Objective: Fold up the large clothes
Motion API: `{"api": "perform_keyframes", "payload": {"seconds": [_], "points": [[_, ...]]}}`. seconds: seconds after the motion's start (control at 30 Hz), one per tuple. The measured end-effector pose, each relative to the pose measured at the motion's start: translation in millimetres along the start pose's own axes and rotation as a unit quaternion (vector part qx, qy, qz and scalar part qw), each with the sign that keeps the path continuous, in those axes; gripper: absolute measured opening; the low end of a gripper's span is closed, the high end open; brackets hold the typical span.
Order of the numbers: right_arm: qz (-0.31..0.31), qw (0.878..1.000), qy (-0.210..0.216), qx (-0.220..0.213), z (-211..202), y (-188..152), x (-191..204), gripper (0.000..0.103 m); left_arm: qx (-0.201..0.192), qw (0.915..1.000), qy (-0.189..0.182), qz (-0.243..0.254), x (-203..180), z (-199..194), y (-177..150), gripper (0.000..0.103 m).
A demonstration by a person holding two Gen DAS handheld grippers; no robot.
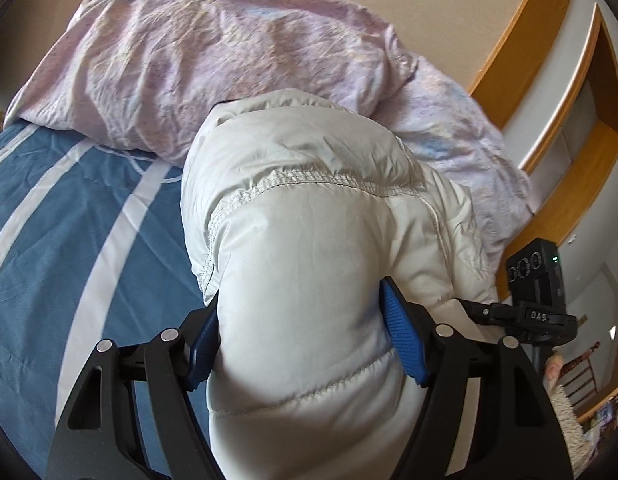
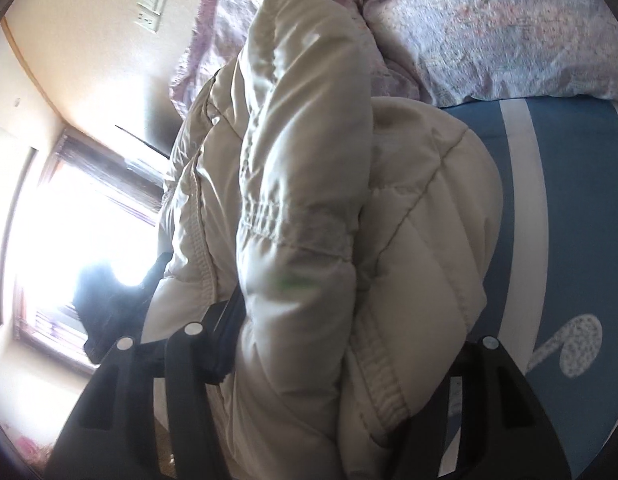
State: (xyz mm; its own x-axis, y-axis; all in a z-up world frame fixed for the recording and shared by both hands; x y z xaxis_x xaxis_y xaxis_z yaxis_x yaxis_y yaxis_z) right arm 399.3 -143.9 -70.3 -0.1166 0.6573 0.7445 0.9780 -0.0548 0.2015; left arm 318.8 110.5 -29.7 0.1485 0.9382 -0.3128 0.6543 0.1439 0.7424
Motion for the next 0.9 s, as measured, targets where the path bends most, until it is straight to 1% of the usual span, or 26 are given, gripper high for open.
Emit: {"api": "perform_keyframes", "payload": {"seconds": [0.1,0.17,0.23,0.3,0.37,0.43,0.47,0.53,0.57,0.6,0.63,0.67,0.7,0.73,0.8,0.83,0.9], "points": [[0.005,1.0,-0.019,-0.013,9,0,-5,0.064,0.009,0.9998,0.02,0.005,6,9,-3,0.076],[0.005,0.999,-0.037,-0.03,11,0,-9,0.068,0.015,0.9989,0.043,0.015,4,12,-3,0.077],[0.003,0.997,-0.065,-0.052,9,-3,-9,0.073,0.02,0.9979,0.058,0.022,2,13,-2,0.079],[-0.011,0.992,-0.1,-0.075,2,-9,-2,0.079,0.023,0.9966,0.072,0.031,-1,9,0,0.081],[-0.024,0.987,-0.13,-0.095,-11,-16,10,0.08,0.016,0.9949,0.089,0.044,-3,-2,1,0.081],[-0.029,0.981,-0.151,-0.115,-29,-21,17,0.08,0.0,0.9904,0.118,0.072,-5,-16,3,0.082],[-0.028,0.978,-0.162,-0.129,-35,-18,22,0.082,-0.007,0.988,0.13,0.083,-6,-21,5,0.082],[-0.037,0.964,-0.191,-0.18,-58,-20,31,0.082,-0.02,0.9827,0.15,0.107,-9,-33,9,0.084],[-0.044,0.959,-0.197,-0.2,-77,-22,28,0.085,-0.023,0.9807,0.155,0.117,-11,-38,11,0.084],[-0.046,0.95,-0.208,-0.229,-91,-25,32,0.085,-0.026,0.98,0.157,0.12,-13,-41,13,0.084],[-0.046,0.943,-0.214,-0.249,-100,-25,34,0.085,-0.029,0.9799,0.157,0.12,-14,-43,15,0.084],[-0.052,0.936,-0.214,-0.276,-106,-26,44,0.085,-0.031,0.9806,0.154,0.117,-16,-45,17,0.084],[-0.062,0.933,-0.21,-0.285,-106,-28,52,0.083,-0.032,0.9813,0.15,0.116,-19,-45,19,0.084],[-0.081,0.931,-0.213,-0.284,-100,-30,61,0.08,-0.032,0.9819,0.147,0.115,-22,-43,20,0.084],[-0.115,0.929,-0.227,-0.27,-76,-27,74,0.062,-0.028,0.9824,0.144,0.116,-27,-38,19,0.084],[-0.134,0.925,-0.24,-0.264,-63,-29,78,0.056,-0.025,0.9827,0.141,0.117,-31,-34,19,0.084],[-0.15,0.922,-0.244,-0.259,-55,-26,81,0.042,-0.017,0.9827,0.136,0.125,-38,-26,15,0.084]]}}
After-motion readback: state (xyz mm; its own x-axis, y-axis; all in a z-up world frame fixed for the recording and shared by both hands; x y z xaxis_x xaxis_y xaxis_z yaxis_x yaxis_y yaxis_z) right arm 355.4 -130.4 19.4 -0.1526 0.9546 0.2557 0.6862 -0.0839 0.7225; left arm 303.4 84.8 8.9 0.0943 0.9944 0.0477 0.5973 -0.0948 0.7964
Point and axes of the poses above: each gripper's, at about its wrist camera, not at the fingertips, and z roughly the way its jaws point, x to its left, y to its top, the point moved 5 cm from there along z, roughly the way its jaws point, and after that the axes turned 12 degrees about z, right-handed, at the moved point
